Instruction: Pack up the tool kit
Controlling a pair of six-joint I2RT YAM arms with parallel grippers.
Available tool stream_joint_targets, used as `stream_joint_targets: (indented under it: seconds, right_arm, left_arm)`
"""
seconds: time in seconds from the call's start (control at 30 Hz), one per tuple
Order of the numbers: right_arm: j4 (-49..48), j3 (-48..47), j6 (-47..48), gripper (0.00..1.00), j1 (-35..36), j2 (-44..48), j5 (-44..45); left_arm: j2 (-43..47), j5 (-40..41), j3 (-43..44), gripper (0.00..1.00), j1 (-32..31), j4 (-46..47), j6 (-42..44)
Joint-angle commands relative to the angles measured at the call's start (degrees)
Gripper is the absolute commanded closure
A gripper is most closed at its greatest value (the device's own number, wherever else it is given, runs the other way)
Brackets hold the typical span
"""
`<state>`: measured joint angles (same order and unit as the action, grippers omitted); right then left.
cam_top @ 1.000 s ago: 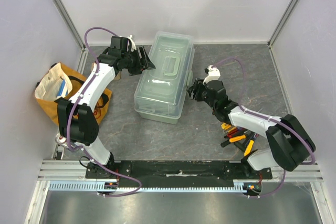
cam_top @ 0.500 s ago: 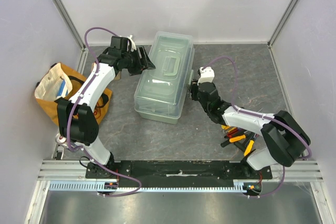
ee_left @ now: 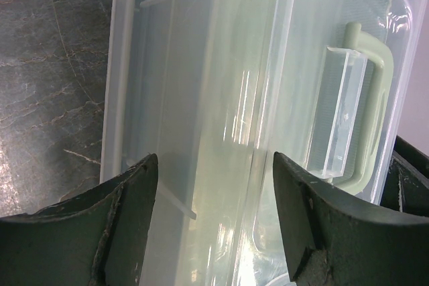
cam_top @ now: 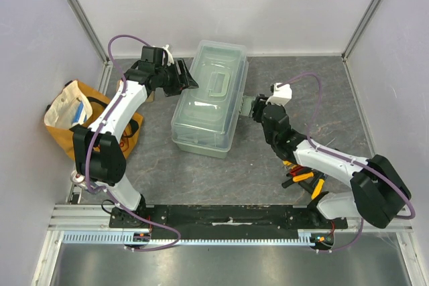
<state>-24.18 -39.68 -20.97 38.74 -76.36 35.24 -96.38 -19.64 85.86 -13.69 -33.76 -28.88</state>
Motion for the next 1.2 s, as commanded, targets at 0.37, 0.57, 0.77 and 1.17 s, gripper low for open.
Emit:
stream_joint_targets:
  seconds: [0.37,0.57,0.77,1.17]
  right_arm:
    - [27.77,-21.29,-14.71,0.3,-5.52,0.96,-15.99]
    - [36.3,-33.0,-15.59,0.31,-5.52,-4.94,-20.04]
    - [36.84,-33.18,-17.52,0.31,-5.52,-5.47,-19.95]
    - [38.6,-30.37,-18.49,0.3,-9.12,-3.27,-20.65]
  left_arm:
    - [3.74,5.93,9.4,0.28,-1.69,-7.29,5.06]
    - [6.82,1.37,10.55,0.29,-3.53,-2.73,5.59]
    - [2.79,-0.23,14.15,0.32,-11.43,-1.66,4.98]
    - [-6.45,7.6,15.56,0.38,-16.1,-1.22,-1.87]
